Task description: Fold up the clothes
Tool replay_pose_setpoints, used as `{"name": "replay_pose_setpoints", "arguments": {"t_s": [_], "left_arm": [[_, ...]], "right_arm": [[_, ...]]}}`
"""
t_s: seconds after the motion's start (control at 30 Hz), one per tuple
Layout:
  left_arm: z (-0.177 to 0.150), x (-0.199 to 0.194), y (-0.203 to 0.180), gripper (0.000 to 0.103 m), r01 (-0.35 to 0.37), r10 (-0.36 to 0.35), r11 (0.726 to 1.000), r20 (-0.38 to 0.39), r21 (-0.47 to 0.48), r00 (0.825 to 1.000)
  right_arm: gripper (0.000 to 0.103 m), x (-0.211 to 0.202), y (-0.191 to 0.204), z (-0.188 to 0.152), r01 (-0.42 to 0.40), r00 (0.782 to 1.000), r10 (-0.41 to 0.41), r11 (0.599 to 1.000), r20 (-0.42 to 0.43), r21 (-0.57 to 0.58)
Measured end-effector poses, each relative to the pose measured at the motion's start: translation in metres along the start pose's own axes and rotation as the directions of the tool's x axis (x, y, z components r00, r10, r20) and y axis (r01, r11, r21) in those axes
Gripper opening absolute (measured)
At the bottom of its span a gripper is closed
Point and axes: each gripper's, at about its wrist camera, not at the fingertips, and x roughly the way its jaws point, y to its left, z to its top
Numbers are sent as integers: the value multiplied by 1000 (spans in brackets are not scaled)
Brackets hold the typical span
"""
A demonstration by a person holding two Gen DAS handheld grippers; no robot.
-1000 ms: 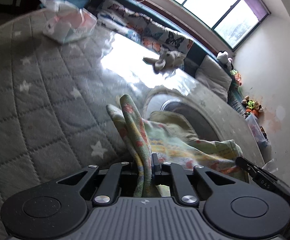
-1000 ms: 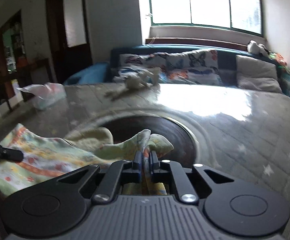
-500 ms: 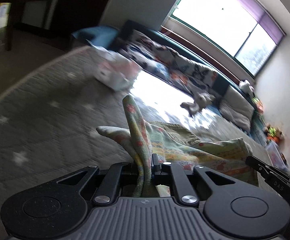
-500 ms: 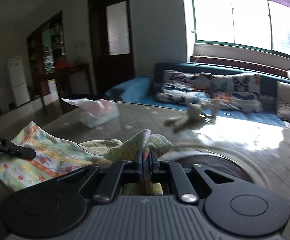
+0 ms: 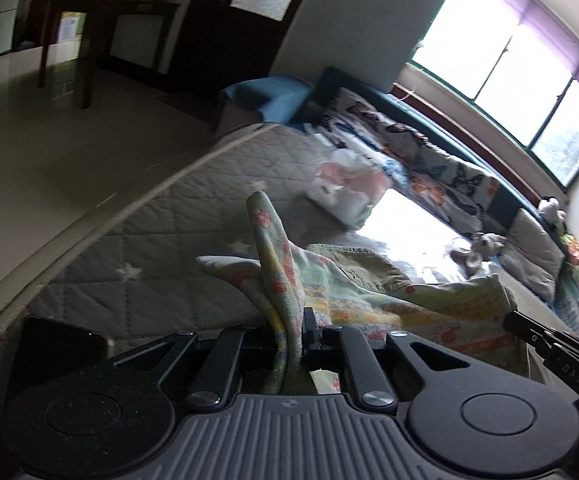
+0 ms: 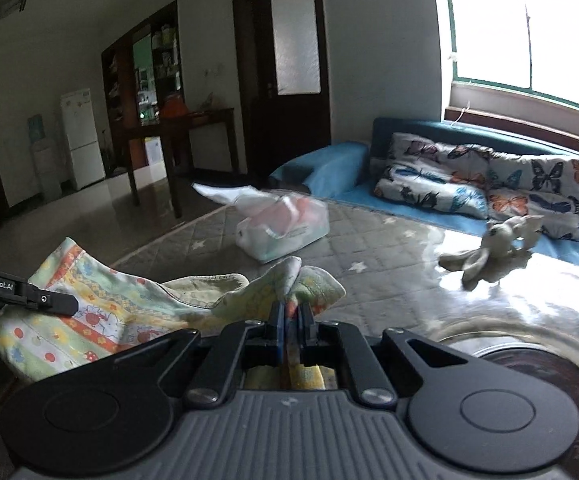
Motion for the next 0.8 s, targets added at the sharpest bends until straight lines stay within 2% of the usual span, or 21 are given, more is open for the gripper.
{"name": "replay_pose_setpoints", "arguments": {"t_s": [0.2,0.5,0.63,0.67,0.73,0.77,0.8], "left_arm": [[-6,10,10,10,-25,24,1000,-32,-13,999],[-14,21,17,11,-49,48,999,-73,-15,996],[-17,25,17,16,-72,71,997,-87,-3,994],[-18,26,17,18,-80,80,997,-89,-1,993],[-20,27,17,32,-101,101,995,-94,6,990],[-21,27,16,45,-116,116,993,-95,11,989],[-21,27,15,52,-132,133,991,-97,16,986]], "right_arm": [[6,18,7,-4,2,999,-3,1000,-34,-30],[6,28,-3,-8,36,998,-38,999,-59,-35],[7,34,-5,-9,39,994,-42,999,-100,-38],[7,35,-6,-10,41,993,-45,998,-108,-38],[10,35,-8,-12,46,992,-50,998,-119,-36],[10,35,-9,-12,45,991,-49,998,-123,-35],[11,34,-9,-12,45,991,-49,998,-124,-35]]}}
